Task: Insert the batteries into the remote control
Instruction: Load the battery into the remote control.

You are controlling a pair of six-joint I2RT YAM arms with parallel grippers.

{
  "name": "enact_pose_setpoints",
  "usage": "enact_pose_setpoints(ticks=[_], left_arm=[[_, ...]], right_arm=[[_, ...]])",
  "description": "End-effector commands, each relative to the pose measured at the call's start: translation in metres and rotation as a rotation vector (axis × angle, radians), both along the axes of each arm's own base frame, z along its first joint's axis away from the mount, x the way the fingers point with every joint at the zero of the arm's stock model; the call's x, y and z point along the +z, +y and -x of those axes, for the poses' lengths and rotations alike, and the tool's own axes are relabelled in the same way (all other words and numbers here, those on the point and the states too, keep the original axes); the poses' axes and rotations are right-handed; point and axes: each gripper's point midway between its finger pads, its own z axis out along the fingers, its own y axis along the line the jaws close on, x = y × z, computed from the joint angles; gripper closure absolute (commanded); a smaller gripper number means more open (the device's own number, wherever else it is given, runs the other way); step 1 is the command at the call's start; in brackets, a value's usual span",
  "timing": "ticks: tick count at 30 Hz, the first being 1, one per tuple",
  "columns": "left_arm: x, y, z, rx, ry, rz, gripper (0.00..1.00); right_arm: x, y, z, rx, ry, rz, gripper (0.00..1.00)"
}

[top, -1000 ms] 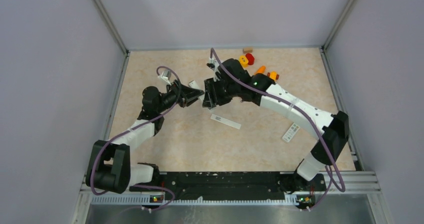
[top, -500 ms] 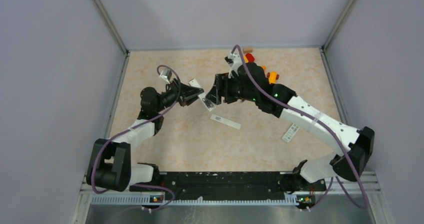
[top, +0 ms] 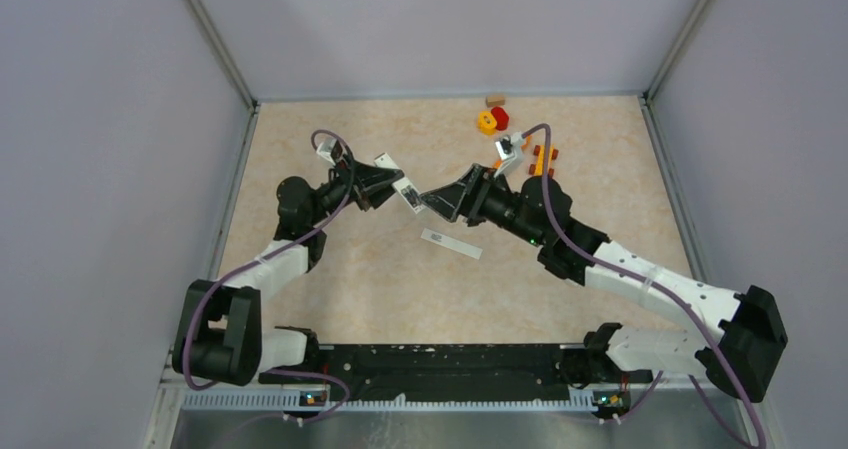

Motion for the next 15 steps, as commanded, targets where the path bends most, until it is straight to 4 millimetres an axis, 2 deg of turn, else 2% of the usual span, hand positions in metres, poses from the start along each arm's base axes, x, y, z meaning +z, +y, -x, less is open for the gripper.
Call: enact_pose_setpoints(ticks=[1, 6, 15], left_arm=[[0.027, 0.006, 0.006, 0.02, -0.032, 0.079, 1.0], [0.035, 0.01, 0.009, 0.027, -0.008, 0.129, 1.0], [0.036, 0.013, 0.009, 0.04, 0.041, 0.164, 1.0]], right_arm=[[0.058, 0.007, 0.007, 0.049, -0.079, -0.216, 0.3], [0.053, 0.009, 0.004, 0.038, -0.05, -0.208, 0.32], [0.037, 0.014, -0.003, 0.022, 0.009, -0.151, 0.36]])
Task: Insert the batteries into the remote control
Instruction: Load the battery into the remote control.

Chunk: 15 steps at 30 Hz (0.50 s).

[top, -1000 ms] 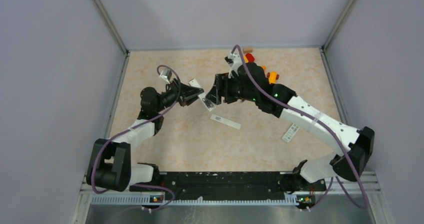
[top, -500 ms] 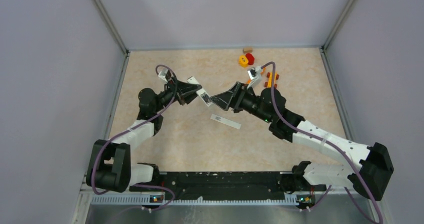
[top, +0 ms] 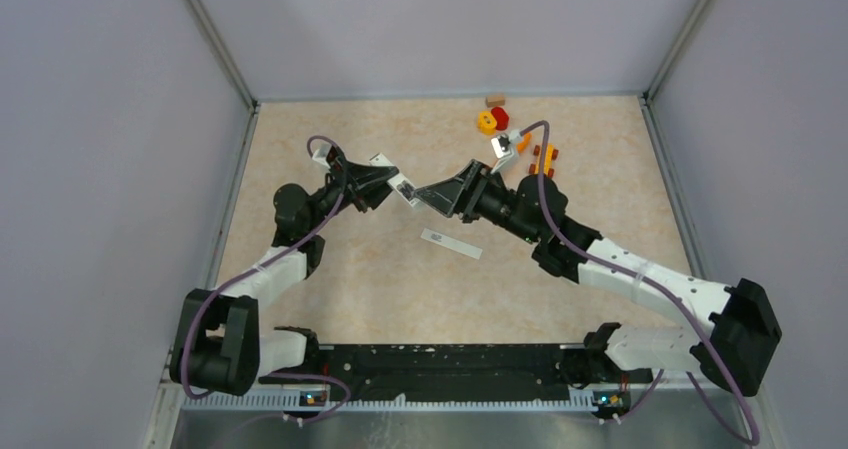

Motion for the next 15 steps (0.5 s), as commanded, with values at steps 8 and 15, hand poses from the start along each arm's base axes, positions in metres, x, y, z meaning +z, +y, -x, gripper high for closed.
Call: enact_pose_setpoints(ticks=[8, 15], left_arm=[[0.024, 0.005, 0.006, 0.012, -0.076, 0.045, 1.0], [0.028, 0.005, 0.009, 0.022, -0.109, 0.025, 1.0]], right_arm=[[0.02, 0.011, -0.002, 0.027, 0.002, -0.049, 0.35], [0.013, 0.013, -0.008, 0.006, 0.033, -0.034, 0.39]])
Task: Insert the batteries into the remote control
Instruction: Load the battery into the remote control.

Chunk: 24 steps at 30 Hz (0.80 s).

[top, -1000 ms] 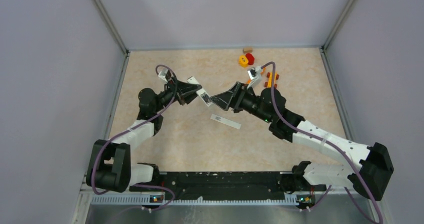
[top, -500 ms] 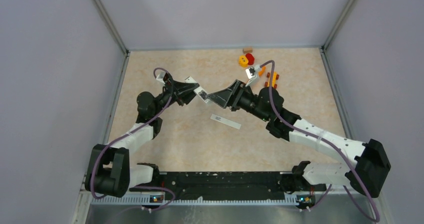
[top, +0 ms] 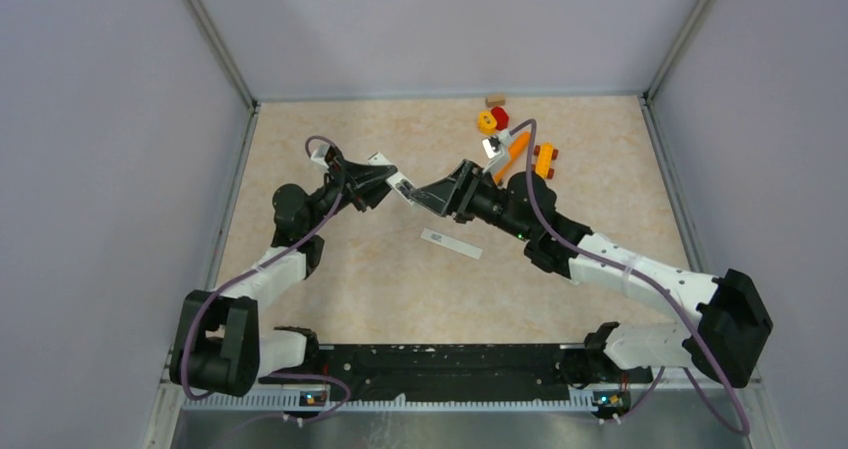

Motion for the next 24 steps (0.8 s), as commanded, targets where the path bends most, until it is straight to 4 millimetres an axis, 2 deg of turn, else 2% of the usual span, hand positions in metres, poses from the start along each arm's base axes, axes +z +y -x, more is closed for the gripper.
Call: enact_pose_setpoints(ticks=[1, 10, 21, 24], left_arm=[[0.028, 0.004, 0.011, 0.015, -0.129, 0.003, 1.0], [0.05, 0.001, 0.022, 0.005, -0.268, -0.063, 1.0], [0.064, 0.0, 0.029, 0.002, -0.342, -0.084, 1.0], [0.065, 0.0, 0.03, 0.003, -0.361, -0.096, 1.0]], right_arm=[[0.032, 0.001, -0.004, -0.018, -0.034, -0.062, 0.4], [0.019, 0.002, -0.011, -0.052, 0.052, -0.024, 0.54], [0.005, 0.01, -0.014, -0.04, 0.108, 0.013, 0.65], [0.004, 0.012, -0.014, -0.033, 0.11, 0.016, 0.64]])
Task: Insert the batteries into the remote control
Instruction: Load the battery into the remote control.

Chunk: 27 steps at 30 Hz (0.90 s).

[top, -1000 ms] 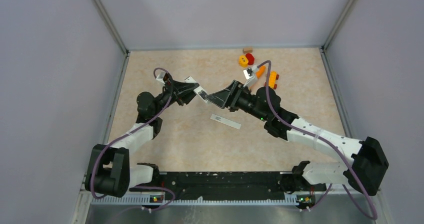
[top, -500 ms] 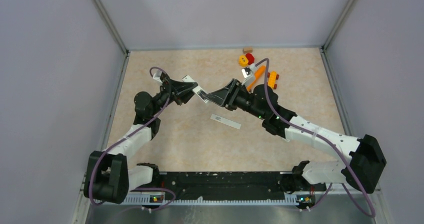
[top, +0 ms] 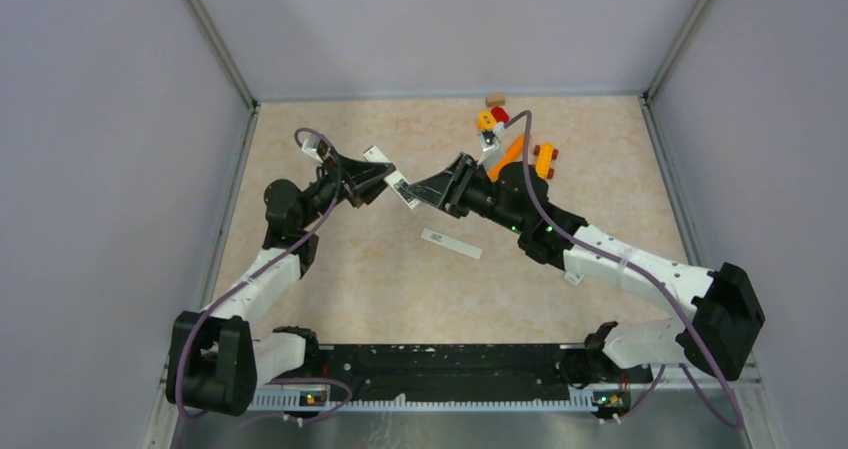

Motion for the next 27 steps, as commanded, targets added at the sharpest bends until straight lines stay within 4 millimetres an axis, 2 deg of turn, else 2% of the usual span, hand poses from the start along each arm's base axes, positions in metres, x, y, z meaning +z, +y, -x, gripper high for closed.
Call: enact_pose_setpoints(ticks=[1, 4, 6, 10, 14, 19, 27], left_arm=[[0.047, -0.002, 0.022, -0.042, -0.196, 0.003, 1.0], [0.04, -0.004, 0.019, -0.023, -0.24, -0.063, 1.0], [0.031, -0.005, 0.016, -0.015, -0.255, -0.128, 1.0], [0.019, -0.003, 0.011, 0.0, -0.292, -0.23, 1.0], [0.023, -0.003, 0.015, -0.015, -0.34, -0.254, 1.0], [0.032, -0.005, 0.02, -0.035, -0.396, -0.264, 1.0], [0.036, -0.006, 0.027, -0.064, -0.407, -0.242, 1.0]], right_arm=[[-0.002, 0.004, -0.007, -0.009, 0.007, 0.031, 0.6], [0.005, 0.004, -0.005, 0.017, -0.039, 0.02, 0.4], [0.013, 0.003, -0.003, 0.037, -0.077, 0.005, 0.32], [0.022, 0.001, 0.004, 0.096, -0.117, -0.05, 0.28], [0.03, 0.0, 0.017, 0.172, -0.17, -0.134, 0.28], [0.025, 0.004, 0.022, 0.229, -0.206, -0.115, 0.34], [0.009, 0.009, 0.015, 0.227, -0.192, -0.047, 0.67]])
